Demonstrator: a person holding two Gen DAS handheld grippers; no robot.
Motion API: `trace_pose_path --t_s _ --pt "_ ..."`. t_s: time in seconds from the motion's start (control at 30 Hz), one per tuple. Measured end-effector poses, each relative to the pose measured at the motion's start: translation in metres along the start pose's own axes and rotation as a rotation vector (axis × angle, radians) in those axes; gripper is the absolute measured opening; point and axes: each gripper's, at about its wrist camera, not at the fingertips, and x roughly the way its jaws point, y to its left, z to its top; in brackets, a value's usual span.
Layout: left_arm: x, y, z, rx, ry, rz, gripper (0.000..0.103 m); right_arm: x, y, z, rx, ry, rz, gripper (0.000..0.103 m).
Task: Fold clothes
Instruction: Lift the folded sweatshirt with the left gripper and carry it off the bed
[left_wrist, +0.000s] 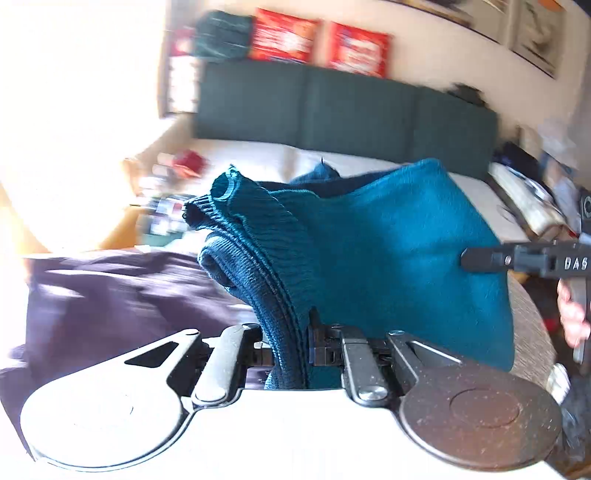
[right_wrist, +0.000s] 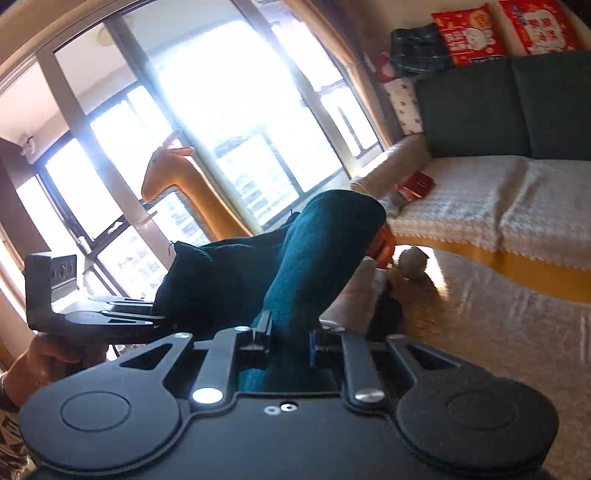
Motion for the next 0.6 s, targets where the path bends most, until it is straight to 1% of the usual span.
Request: trace_pose_path --t_s 0.07,0.13,0.27,0.33,0.43,0.5,0.6 --pt "-0.020 0.033 0.007 -0.006 -0.012 0.072 0.012 0.033 0.025 0.014 -0.008 0.006 0.047 0.103" --pt "-0.033 0.067 0.010 -0.039 -0.004 0.121 0.012 0.070 0.045 0.023 -0.014 0.015 0.087 0.103" --pt "-0.031 0.125 0.002 -0.080 0.024 0.194 0.012 0.132 0.070 0.024 0.001 0.064 0.123 0.103" --pt "-0.016 0.145 -0.009 -0.103 0.046 0.200 0.012 0.157 0.073 0.018 0.014 0.098 0.127 0.103" --pt "0.011 0.165 -0.026 -0.129 0.070 0.204 0.012 0.179 0.065 0.000 0.011 0.139 0.085 0.103" --pt "0.021 0.167 -0.029 -0.147 0.065 0.211 0.012 0.192 0.058 -0.007 0.022 0.154 0.053 0.103" --pt "0.028 0.178 -0.035 -0.194 0.030 0.167 0.014 0.204 0.044 -0.011 0.047 0.152 0.027 0.103"
